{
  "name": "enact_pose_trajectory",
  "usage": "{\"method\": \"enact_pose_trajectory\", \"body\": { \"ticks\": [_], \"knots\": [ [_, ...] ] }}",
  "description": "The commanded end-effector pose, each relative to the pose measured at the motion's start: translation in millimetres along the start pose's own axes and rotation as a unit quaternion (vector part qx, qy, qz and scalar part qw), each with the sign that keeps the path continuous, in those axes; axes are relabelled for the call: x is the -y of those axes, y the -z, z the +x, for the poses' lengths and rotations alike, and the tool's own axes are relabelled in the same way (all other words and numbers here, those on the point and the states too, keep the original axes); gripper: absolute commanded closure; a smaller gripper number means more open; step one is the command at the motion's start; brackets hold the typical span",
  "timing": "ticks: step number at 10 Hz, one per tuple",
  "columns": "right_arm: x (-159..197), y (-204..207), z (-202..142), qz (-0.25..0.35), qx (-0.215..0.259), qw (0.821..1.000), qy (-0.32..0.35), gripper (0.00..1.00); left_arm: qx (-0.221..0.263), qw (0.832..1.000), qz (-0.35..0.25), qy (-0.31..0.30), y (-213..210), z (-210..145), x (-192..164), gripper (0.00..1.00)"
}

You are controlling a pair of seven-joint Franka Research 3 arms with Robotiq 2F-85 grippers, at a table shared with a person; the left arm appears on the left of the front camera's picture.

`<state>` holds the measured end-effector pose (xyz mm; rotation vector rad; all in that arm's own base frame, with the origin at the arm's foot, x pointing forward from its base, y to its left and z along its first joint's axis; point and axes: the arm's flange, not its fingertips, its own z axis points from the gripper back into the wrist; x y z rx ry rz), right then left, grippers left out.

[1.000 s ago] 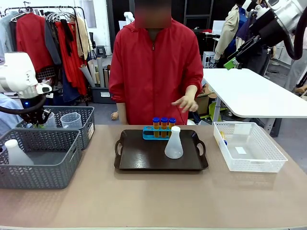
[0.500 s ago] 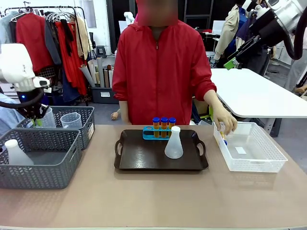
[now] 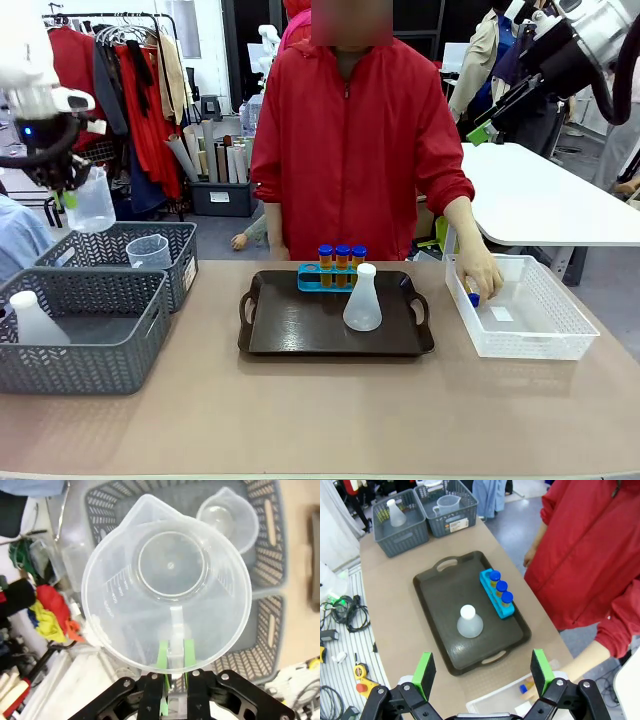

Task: Prepare the laboratory tools.
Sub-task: Pick up one Large Measuring Cup and place it on the Handle tray.

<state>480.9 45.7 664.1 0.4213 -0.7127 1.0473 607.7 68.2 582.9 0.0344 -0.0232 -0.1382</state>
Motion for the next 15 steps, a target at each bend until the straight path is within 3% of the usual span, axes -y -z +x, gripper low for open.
{"method": "enact_pose_trajectory", "body": {
  "ticks": [1,4,6,8,15],
  "knots": [
    [-0.7,-1.0,1.5,-0.003,0.002,1.0,0.0,0.0,0.003,0.997,0.013,0.069,-42.4,3.0,1.9,1.0],
    [-0.7,-1.0,1.5,-0.003,0.002,1.0,0.0,0.0,0.023,0.988,0.021,0.153,-115.3,-20.8,32.4,1.0],
    [-0.7,-1.0,1.5,-0.003,0.002,1.0,0.0,0.0,0.041,0.985,0.048,0.163,-155.7,-35.6,52.0,1.0],
    [-0.7,-1.0,1.5,-0.003,0.002,1.0,0.0,0.0,0.034,0.986,0.032,0.159,-181.3,-43.9,63.1,1.0],
    [-0.7,-1.0,1.5,-0.003,0.002,1.0,0.0,0.0,0.039,0.985,0.033,0.164,-169.5,-48.2,66.5,1.0]
  ]
}}
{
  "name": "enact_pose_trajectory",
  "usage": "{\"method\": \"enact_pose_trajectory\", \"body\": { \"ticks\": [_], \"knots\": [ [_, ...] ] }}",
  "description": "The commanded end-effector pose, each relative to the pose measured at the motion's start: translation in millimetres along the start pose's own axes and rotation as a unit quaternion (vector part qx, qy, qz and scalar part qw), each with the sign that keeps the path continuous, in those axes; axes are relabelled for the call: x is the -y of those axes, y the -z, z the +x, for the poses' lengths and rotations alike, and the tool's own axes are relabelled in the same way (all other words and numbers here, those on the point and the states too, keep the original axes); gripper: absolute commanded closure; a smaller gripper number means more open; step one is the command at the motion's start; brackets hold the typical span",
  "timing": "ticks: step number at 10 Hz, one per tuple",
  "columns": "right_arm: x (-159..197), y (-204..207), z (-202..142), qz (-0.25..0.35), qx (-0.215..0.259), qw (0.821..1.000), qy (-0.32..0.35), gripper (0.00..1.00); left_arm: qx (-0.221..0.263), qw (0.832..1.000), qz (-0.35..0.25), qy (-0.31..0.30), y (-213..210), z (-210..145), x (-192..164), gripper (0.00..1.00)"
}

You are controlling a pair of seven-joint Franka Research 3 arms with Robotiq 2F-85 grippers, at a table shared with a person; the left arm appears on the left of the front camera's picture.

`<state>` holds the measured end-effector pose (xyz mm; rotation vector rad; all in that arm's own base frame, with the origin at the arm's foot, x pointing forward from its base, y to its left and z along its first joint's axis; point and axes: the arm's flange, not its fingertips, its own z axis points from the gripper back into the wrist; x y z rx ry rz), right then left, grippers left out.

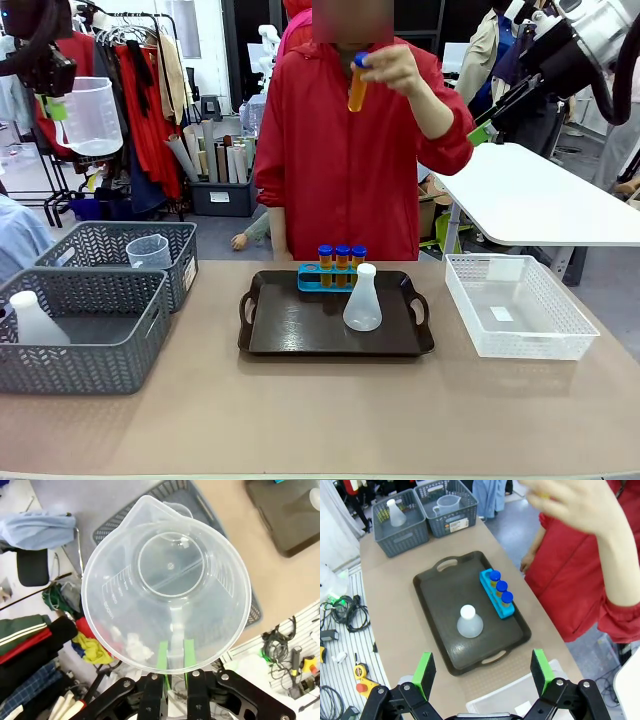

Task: Prepare the laboratory tools.
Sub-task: Pick up one Large Measuring Cup and place it on the Handle tray.

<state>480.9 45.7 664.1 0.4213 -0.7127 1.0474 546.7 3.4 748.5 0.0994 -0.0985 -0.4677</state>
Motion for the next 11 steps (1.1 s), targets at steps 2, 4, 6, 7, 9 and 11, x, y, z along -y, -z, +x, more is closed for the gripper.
{"method": "enact_pose_trajectory", "body": {
  "ticks": [2,4,6,7,9,11],
  "knots": [
    [-0.7,-1.1,1.5,-0.003,0.002,1.0,0.0,0.0,0.015,1.0,0.01,0.022,3.1,0.8,18.7,1.0],
    [-0.7,-1.1,1.5,-0.003,0.002,1.0,0.0,0.0,0.031,0.997,0.021,0.061,-10.0,2.7,45.6,1.0],
    [-0.7,-1.1,1.5,-0.003,0.002,1.0,0.0,0.0,0.037,0.993,0.031,0.109,-16.7,11.1,66.2,1.0],
    [-0.7,-1.1,1.5,-0.003,0.002,1.0,0.0,0.0,0.032,0.99,0.029,0.135,-15.7,18.2,80.0,1.0],
    [-0.7,-1.1,1.5,-0.003,0.002,1.0,0.0,0.0,0.023,0.981,0.023,0.193,-5.2,39.8,114.8,1.0],
    [-0.7,-1.1,1.5,-0.003,0.002,1.0,0.0,0.0,0.023,0.972,0.019,0.235,0.0,53.5,142.3,1.0]
  ]
}}
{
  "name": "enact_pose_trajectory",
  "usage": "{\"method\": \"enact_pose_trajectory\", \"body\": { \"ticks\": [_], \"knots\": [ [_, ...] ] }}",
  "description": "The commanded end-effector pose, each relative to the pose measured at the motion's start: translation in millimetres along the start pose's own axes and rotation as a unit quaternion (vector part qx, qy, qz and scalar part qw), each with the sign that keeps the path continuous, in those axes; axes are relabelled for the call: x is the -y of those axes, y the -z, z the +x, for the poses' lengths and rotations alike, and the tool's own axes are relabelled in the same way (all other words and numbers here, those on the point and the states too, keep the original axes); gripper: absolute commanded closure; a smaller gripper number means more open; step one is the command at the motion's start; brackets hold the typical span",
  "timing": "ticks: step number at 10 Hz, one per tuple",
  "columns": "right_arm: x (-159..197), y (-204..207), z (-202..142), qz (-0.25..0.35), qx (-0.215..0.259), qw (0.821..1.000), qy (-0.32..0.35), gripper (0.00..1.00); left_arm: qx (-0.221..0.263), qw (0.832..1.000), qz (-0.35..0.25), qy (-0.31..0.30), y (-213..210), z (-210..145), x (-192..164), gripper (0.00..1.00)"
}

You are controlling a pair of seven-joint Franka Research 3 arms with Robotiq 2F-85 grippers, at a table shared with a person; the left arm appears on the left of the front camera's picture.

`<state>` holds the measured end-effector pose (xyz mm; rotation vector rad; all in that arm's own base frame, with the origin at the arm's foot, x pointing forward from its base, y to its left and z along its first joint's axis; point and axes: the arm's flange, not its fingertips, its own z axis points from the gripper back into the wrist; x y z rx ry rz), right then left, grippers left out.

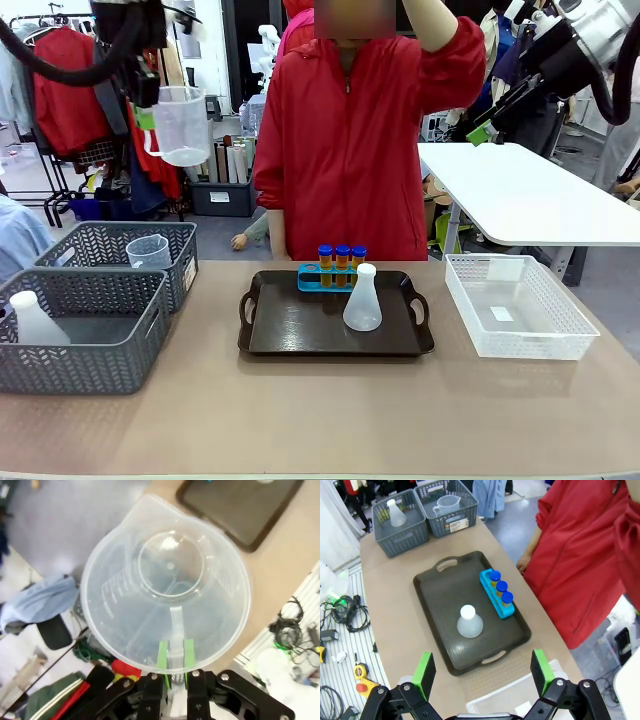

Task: Prepare the laboratory tools.
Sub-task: Pick up one Large Measuring Cup and place it on the Handle tray.

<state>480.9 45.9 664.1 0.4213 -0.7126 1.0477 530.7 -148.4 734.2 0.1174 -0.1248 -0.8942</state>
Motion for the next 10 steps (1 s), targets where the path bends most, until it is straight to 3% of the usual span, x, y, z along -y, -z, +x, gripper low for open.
{"method": "enact_pose_trajectory", "body": {
  "ticks": [1,5,10],
  "knots": [
    [-0.6,-1.1,1.3,-0.003,0.002,1.0,0.0,0.0,0.003,0.999,0.014,0.044,2.2,10.8,9.9,1.0],
    [-0.6,-1.1,1.3,-0.003,0.002,1.0,0.0,0.0,0.002,0.996,-0.003,0.091,20.6,47.2,36.3,1.0],
    [-0.6,-1.1,1.3,-0.003,0.002,1.0,0.0,0.0,0.004,0.997,-0.012,0.08,24.7,50.6,41.4,1.0]
  ]
}}
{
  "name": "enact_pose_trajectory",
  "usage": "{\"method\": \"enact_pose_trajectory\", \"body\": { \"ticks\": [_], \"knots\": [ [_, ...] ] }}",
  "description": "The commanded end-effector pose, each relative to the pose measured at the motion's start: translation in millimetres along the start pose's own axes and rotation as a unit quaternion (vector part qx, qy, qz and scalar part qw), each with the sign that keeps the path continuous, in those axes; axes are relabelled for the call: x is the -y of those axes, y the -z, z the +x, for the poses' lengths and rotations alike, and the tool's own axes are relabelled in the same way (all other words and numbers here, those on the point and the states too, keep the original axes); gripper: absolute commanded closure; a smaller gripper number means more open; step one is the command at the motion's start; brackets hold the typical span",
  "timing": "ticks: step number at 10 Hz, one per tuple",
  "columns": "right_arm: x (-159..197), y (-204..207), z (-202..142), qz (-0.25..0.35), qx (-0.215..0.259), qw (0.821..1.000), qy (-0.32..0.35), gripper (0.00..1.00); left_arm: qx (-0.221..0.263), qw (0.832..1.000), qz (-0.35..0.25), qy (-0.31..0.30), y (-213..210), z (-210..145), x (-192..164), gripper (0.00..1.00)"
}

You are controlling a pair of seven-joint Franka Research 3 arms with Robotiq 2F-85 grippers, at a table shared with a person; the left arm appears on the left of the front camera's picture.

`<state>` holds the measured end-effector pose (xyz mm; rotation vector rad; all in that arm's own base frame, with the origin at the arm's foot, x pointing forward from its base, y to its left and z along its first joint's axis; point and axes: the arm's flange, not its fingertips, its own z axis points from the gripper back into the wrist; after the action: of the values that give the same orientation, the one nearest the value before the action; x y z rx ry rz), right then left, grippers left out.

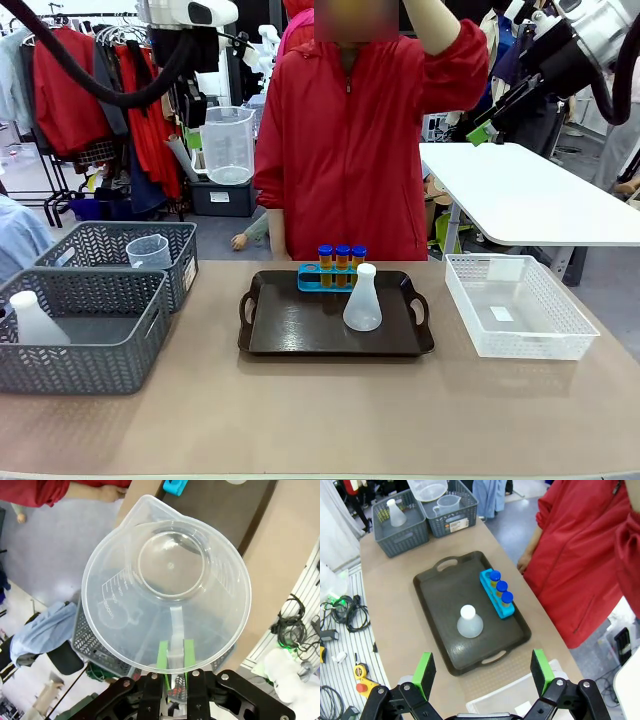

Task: Prepare the laboratory tools.
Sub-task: Pick up one Large Measuring Cup and place it on the Handle tray.

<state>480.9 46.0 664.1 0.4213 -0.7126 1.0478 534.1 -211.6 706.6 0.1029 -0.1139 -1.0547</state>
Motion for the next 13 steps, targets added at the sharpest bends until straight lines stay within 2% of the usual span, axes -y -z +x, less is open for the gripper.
{"method": "enact_pose_trajectory", "body": {
  "ticks": [1,6,8,10,13],
  "knots": [
    [-0.6,-1.2,1.3,-0.003,0.002,1.0,0.0,0.0,-0.007,0.998,0.002,0.07,-3.5,-9.3,7.9,1.0],
    [-0.6,-1.2,1.3,-0.003,0.002,1.0,0.0,0.0,-0.002,0.992,-0.051,0.112,57.9,46.1,11.3,1.0],
    [-0.6,-1.2,1.3,-0.003,0.002,1.0,0.0,0.0,-0.004,0.991,-0.064,0.12,69.7,56.1,9.7,1.0],
    [-0.6,-1.2,1.3,-0.003,0.002,1.0,0.0,0.0,-0.004,0.991,-0.064,0.116,69.0,54.8,8.4,1.0],
    [-0.6,-1.2,1.3,-0.003,0.002,1.0,0.0,0.0,-0.004,0.995,-0.053,0.089,59.9,29.0,1.2,1.0]
  ]
}}
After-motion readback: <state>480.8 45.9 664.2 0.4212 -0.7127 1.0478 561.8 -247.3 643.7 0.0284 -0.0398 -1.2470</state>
